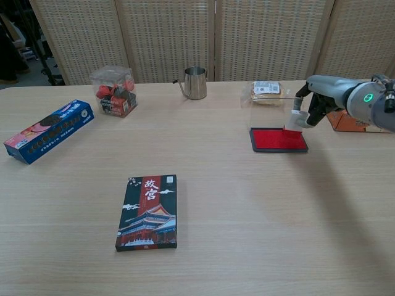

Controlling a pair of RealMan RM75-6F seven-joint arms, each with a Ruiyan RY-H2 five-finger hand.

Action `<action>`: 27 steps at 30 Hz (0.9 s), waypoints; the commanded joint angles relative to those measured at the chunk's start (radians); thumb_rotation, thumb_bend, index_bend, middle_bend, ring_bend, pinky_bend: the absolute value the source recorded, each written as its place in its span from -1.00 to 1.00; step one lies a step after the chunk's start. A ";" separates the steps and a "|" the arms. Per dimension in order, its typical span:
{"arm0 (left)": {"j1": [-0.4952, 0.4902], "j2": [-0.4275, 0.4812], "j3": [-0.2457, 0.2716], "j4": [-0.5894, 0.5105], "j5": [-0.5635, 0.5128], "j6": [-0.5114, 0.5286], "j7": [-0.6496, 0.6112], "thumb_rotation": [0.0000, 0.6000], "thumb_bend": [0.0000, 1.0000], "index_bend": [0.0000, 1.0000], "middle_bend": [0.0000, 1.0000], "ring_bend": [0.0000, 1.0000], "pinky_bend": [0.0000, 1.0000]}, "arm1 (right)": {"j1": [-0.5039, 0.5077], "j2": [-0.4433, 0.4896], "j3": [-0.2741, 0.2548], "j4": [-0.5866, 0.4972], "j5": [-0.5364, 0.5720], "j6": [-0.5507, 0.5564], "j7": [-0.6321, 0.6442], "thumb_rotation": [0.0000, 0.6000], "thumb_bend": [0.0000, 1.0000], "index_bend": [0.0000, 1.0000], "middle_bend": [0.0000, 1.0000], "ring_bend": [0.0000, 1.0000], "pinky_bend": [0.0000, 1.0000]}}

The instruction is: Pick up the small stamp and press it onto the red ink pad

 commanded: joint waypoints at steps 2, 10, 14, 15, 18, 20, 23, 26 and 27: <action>-0.001 0.000 -0.001 0.000 -0.004 -0.003 0.000 1.00 -0.98 -1.00 -1.00 -1.00 -1.00 | 0.026 -0.033 0.016 0.034 0.025 0.006 -0.025 1.00 0.24 0.15 0.89 1.00 1.00; -0.005 0.001 -0.007 0.004 -0.019 -0.013 -0.005 1.00 -0.98 -1.00 -1.00 -1.00 -1.00 | 0.054 -0.064 0.030 0.063 0.051 -0.001 -0.053 1.00 0.24 0.15 0.89 1.00 1.00; -0.006 0.001 -0.008 0.005 -0.021 -0.016 -0.006 1.00 -0.98 -1.00 -1.00 -1.00 -1.00 | 0.062 -0.078 0.031 0.080 0.056 -0.003 -0.061 1.00 0.24 0.15 0.89 1.00 1.00; -0.006 0.001 -0.008 0.005 -0.022 -0.017 -0.006 1.00 -0.98 -1.00 -1.00 -1.00 -1.00 | 0.064 -0.083 0.032 0.085 0.056 -0.003 -0.060 1.00 0.24 0.15 0.89 1.00 1.00; -0.006 0.000 -0.007 0.006 -0.023 -0.019 -0.007 1.00 -0.98 -1.00 -1.00 -1.00 -1.00 | 0.069 -0.101 0.028 0.107 0.058 -0.015 -0.063 1.00 0.24 0.15 0.89 1.00 1.00; -0.008 0.000 -0.007 0.008 -0.023 -0.022 -0.006 1.00 -0.98 -1.00 -1.00 -1.00 -1.00 | 0.072 -0.111 0.028 0.120 0.059 -0.020 -0.063 1.00 0.24 0.15 0.89 1.00 1.00; -0.009 -0.001 -0.006 0.007 -0.022 -0.023 -0.002 1.00 -0.98 -1.00 -1.00 -1.00 -1.00 | 0.075 -0.124 0.026 0.138 0.056 -0.026 -0.064 1.00 0.24 0.15 0.89 1.00 1.00; -0.010 -0.002 -0.005 0.006 -0.021 -0.024 0.001 1.00 -0.98 -1.00 -1.00 -1.00 -1.00 | 0.076 -0.129 0.027 0.147 0.054 -0.031 -0.062 1.00 0.24 0.15 0.89 1.00 1.00; -0.010 -0.002 -0.005 0.006 -0.021 -0.024 0.001 1.00 -0.98 -1.00 -1.00 -1.00 -1.00 | 0.077 -0.131 0.027 0.149 0.054 -0.032 -0.061 1.00 0.24 0.15 0.89 1.00 1.00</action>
